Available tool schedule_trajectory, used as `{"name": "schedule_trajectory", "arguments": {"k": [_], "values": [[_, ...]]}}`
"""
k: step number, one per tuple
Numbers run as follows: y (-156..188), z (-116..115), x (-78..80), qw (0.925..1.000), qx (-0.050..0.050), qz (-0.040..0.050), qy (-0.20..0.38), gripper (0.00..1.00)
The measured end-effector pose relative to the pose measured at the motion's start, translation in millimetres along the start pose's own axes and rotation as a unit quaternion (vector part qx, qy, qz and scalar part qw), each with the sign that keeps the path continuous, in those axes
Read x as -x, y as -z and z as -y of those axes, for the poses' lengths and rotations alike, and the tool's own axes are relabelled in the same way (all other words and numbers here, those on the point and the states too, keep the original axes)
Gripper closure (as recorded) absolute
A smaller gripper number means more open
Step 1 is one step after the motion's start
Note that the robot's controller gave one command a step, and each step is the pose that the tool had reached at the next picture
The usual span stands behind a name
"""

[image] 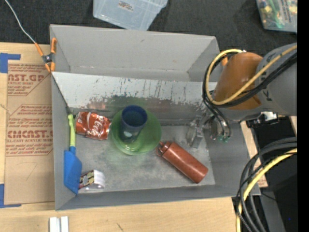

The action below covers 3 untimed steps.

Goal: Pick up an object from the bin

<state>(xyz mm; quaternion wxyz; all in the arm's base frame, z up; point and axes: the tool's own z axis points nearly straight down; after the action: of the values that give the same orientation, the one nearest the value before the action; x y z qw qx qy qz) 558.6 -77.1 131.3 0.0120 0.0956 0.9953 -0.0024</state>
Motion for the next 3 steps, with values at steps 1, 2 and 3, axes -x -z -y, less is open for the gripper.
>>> {"name": "schedule_trajectory", "arguments": {"k": [1,2,3], "values": [[12,-13,-5.8,1.0000,0.000,-0.0031,0.007,1.00],[-32,-81,-44.7,1.0000,0.000,0.0083,0.001,1.00],[-57,-48,-52.0,0.9929,0.000,-0.0033,0.119,1.00]]}}
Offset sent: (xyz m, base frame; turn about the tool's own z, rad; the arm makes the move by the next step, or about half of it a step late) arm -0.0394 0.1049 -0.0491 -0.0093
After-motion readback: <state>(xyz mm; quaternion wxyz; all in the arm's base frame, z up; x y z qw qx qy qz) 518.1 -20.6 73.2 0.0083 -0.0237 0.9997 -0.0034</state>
